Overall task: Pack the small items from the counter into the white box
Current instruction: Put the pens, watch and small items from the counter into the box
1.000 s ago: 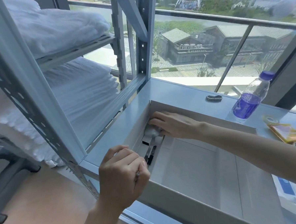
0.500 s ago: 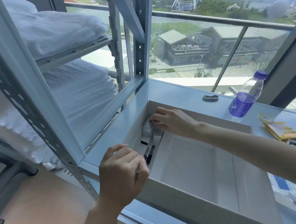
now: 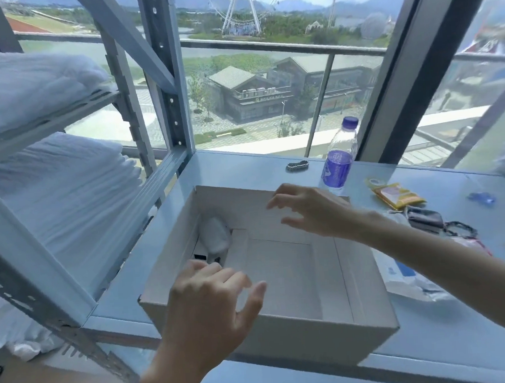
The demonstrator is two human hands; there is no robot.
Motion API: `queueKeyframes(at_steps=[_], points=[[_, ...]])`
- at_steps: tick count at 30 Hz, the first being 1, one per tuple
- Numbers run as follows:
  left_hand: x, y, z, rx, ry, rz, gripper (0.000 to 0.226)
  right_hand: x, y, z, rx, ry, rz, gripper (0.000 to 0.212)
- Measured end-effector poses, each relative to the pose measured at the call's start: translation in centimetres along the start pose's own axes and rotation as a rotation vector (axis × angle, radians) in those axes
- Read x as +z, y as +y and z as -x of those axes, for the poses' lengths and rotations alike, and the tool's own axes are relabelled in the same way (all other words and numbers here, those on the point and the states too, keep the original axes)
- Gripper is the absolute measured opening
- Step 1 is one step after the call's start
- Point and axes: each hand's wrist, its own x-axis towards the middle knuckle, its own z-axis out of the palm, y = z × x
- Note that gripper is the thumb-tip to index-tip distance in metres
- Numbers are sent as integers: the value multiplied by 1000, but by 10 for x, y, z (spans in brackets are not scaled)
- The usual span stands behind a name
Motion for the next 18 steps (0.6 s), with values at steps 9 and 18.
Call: queueKeyframes(at_steps=[9,18], points=[[14,52,-31,183,-74,152,55,-37,21,109,240,245,-15,21],[27,121,-51,246,-183,314,42,-41,49,220,517,316,-9,22]])
